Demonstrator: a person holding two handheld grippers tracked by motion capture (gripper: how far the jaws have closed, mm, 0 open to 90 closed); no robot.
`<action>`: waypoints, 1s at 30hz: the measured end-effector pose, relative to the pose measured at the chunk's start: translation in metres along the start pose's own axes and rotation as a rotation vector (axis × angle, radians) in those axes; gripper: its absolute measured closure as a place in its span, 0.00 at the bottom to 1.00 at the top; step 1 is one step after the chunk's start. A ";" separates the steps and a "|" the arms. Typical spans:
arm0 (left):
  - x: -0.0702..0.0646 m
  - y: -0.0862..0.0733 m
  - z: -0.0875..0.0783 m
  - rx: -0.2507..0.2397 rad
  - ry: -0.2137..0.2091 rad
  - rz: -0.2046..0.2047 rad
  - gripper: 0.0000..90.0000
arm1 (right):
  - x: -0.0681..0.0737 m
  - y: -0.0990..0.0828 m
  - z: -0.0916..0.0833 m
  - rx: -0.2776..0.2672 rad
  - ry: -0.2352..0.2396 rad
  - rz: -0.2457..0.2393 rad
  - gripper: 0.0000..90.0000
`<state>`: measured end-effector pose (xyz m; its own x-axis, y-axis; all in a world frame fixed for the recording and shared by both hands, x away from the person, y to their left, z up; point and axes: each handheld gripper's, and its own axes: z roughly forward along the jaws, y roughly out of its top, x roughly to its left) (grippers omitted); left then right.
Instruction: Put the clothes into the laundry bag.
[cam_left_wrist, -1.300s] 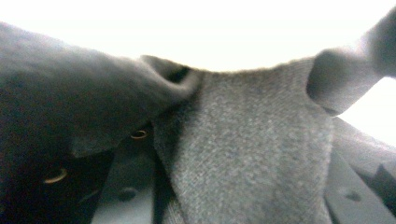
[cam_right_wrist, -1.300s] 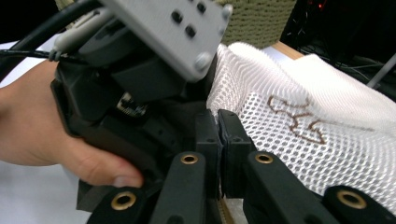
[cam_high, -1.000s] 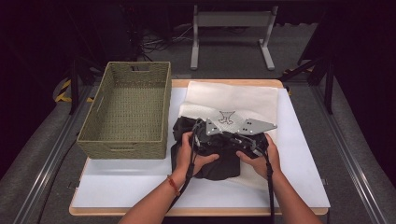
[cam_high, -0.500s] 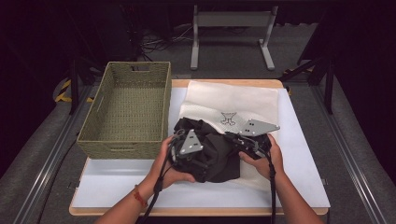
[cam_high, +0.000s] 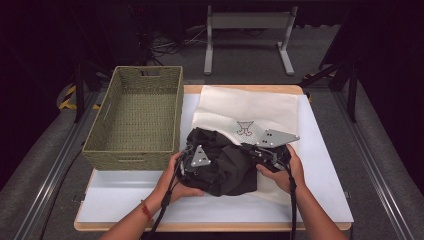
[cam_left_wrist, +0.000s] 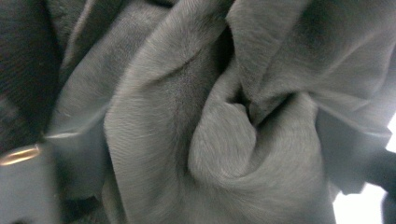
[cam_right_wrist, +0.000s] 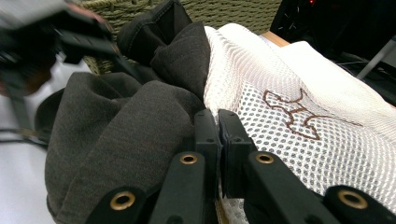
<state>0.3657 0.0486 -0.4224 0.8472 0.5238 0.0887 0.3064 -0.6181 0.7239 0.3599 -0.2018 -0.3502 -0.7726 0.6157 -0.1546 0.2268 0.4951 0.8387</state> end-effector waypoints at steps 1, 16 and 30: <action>0.000 0.000 0.004 -0.002 0.006 -0.003 0.29 | 0.000 0.000 0.000 0.001 0.001 -0.001 0.98; -0.013 0.027 0.026 -0.175 -0.016 -0.028 0.82 | 0.011 0.012 0.002 -0.057 0.108 0.026 0.98; 0.002 0.034 0.056 -0.293 0.035 -0.108 0.81 | 0.007 0.004 0.001 0.003 0.072 0.023 0.98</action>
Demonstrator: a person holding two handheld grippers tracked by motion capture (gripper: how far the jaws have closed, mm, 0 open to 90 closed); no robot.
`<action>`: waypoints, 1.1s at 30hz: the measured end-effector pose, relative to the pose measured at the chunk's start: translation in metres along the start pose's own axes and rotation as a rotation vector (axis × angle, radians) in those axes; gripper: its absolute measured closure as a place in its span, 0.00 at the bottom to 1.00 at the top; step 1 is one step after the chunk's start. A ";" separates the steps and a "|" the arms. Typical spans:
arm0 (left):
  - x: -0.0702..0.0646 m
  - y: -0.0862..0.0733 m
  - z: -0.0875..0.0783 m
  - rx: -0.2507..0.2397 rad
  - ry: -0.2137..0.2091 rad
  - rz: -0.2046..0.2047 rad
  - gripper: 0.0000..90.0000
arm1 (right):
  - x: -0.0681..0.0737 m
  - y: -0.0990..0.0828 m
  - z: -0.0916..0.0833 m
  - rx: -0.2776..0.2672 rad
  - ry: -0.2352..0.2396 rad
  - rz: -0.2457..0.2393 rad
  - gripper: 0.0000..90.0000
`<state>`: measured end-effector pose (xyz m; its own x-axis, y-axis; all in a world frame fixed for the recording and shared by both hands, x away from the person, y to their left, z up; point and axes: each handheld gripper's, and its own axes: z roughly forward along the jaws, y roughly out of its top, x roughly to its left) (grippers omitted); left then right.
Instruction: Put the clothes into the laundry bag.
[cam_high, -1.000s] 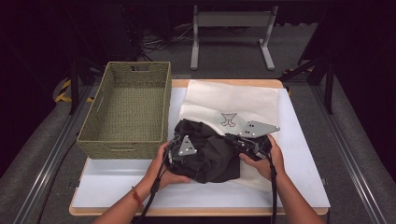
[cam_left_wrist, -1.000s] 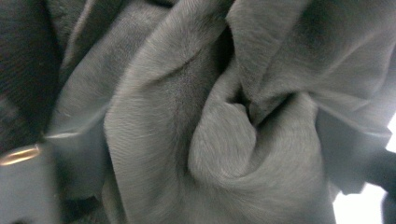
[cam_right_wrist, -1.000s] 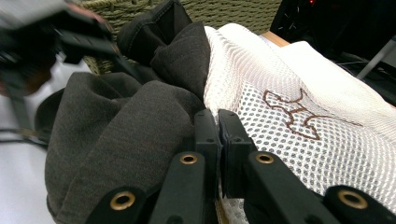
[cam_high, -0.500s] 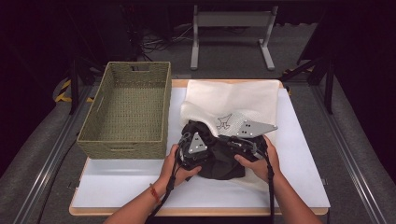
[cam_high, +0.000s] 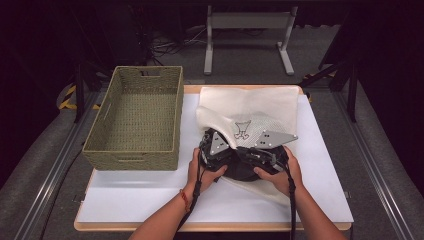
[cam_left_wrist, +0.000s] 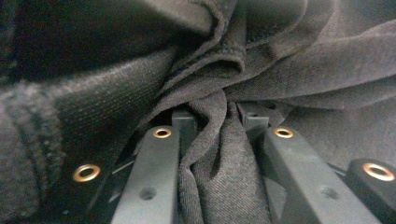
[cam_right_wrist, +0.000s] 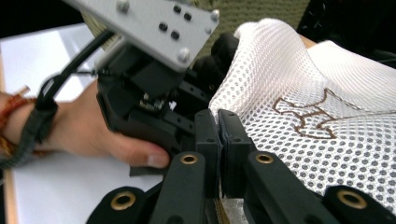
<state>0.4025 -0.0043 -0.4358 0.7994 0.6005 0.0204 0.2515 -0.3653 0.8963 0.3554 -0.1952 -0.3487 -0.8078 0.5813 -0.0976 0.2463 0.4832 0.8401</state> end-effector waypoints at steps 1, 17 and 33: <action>-0.001 0.000 -0.001 0.007 -0.008 0.006 0.79 | 0.000 -0.001 0.000 0.005 -0.001 -0.009 0.98; 0.005 -0.016 -0.076 0.104 -0.129 0.108 0.16 | 0.003 -0.010 0.007 0.093 -0.020 -0.046 0.98; 0.004 -0.011 -0.032 0.057 -0.094 0.012 0.74 | 0.006 -0.011 0.008 0.073 -0.004 -0.042 0.98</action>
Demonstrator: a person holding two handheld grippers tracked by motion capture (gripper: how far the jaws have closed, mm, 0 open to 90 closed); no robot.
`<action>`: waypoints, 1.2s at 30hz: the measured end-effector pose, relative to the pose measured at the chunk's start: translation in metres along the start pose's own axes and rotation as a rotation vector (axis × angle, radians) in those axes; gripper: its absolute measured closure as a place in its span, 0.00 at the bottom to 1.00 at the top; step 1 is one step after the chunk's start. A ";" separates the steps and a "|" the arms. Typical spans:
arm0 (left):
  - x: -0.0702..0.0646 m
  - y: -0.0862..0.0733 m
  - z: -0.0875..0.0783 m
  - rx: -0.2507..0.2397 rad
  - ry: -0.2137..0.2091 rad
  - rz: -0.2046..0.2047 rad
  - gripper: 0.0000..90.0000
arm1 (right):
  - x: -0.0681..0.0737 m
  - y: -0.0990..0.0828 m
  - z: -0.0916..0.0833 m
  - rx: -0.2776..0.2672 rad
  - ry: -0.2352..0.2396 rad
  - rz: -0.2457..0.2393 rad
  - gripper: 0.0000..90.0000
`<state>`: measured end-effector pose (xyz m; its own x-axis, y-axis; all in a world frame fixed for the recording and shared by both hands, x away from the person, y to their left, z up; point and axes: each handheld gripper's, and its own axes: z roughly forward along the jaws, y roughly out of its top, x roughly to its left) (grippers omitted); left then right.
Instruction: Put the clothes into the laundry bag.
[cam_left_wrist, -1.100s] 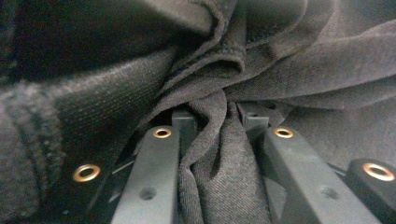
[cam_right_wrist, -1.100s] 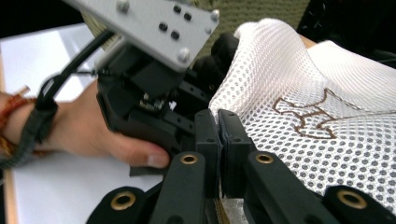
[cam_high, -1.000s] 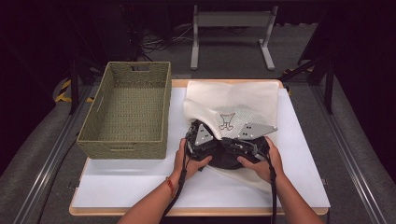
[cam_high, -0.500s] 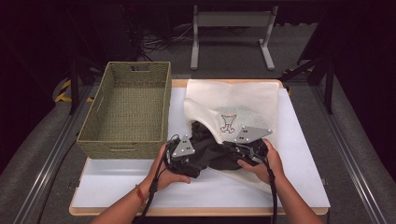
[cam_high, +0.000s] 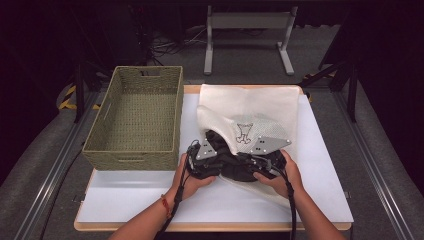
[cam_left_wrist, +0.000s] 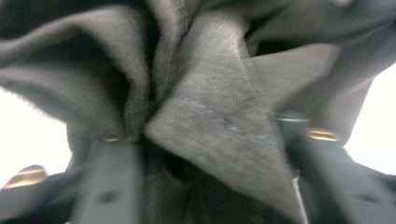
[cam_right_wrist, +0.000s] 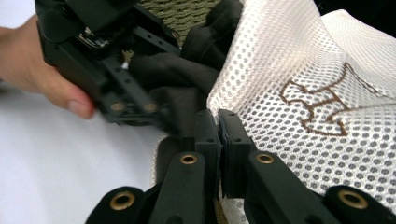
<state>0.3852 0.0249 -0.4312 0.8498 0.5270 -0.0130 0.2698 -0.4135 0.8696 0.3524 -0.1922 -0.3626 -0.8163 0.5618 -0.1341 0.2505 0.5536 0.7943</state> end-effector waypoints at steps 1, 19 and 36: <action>-0.005 0.004 0.002 -0.027 -0.034 0.019 0.77 | 0.000 0.001 -0.001 -0.016 0.008 0.004 0.98; -0.002 0.010 0.034 -0.120 0.085 -0.014 0.82 | -0.001 -0.002 -0.002 0.003 0.074 0.044 0.98; -0.002 0.006 0.005 -0.056 0.100 0.117 0.52 | -0.007 -0.015 0.012 0.112 0.005 0.032 0.98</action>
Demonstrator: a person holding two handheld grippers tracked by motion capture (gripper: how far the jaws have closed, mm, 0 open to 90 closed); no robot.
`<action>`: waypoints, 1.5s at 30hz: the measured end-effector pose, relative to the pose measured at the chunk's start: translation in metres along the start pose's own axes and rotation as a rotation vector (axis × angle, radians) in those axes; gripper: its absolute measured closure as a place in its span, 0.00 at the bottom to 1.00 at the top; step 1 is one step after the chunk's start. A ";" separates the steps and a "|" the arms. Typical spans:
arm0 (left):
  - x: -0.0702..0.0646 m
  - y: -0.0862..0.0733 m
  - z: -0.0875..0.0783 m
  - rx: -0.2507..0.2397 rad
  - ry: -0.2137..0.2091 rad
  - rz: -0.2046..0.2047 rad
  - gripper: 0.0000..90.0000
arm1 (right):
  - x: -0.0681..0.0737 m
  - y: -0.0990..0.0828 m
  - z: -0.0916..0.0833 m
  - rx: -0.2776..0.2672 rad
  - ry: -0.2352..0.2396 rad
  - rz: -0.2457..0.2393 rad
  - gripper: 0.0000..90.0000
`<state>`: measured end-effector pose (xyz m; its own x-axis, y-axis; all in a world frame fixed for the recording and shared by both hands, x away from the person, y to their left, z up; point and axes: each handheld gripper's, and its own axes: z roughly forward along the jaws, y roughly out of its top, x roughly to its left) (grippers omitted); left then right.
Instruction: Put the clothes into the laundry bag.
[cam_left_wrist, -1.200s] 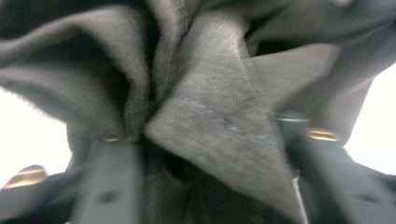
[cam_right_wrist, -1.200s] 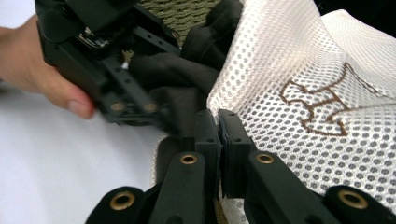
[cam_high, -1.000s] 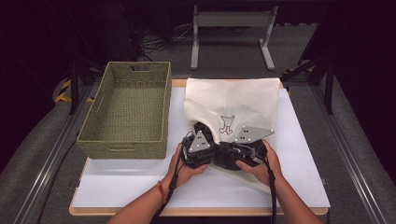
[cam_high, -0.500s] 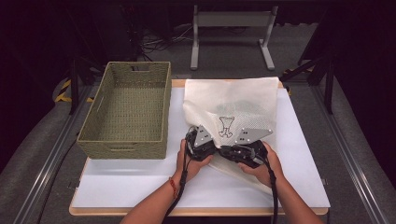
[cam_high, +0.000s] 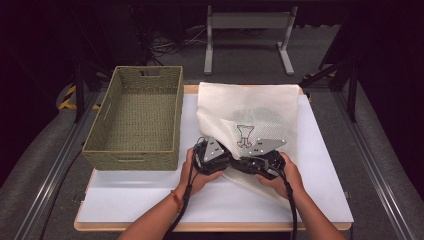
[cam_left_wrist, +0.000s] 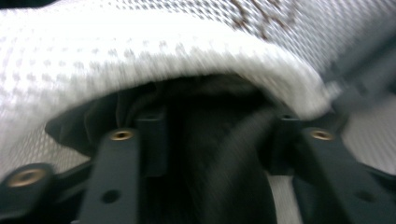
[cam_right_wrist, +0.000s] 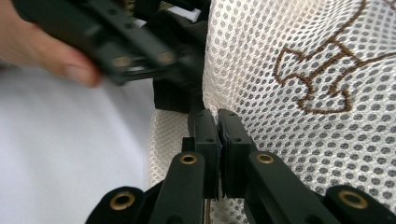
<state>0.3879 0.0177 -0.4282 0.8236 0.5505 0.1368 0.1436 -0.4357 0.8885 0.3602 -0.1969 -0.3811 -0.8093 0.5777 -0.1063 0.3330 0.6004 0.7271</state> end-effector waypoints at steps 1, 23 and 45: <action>0.000 -0.001 -0.005 0.007 -0.008 0.004 0.48 | 0.000 0.000 -0.001 0.000 -0.002 -0.002 0.98; 0.011 -0.006 0.015 0.089 -0.092 -0.132 0.81 | 0.009 0.009 -0.009 -0.068 0.058 0.000 0.98; 0.011 0.009 0.034 -0.094 -0.001 -0.092 0.95 | 0.014 0.016 -0.020 -0.144 0.148 0.028 0.98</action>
<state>0.4165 -0.0046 -0.4332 0.8096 0.5846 0.0527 0.1663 -0.3145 0.9346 0.3441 -0.1902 -0.3577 -0.8665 0.4992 0.0081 0.2920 0.4936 0.8192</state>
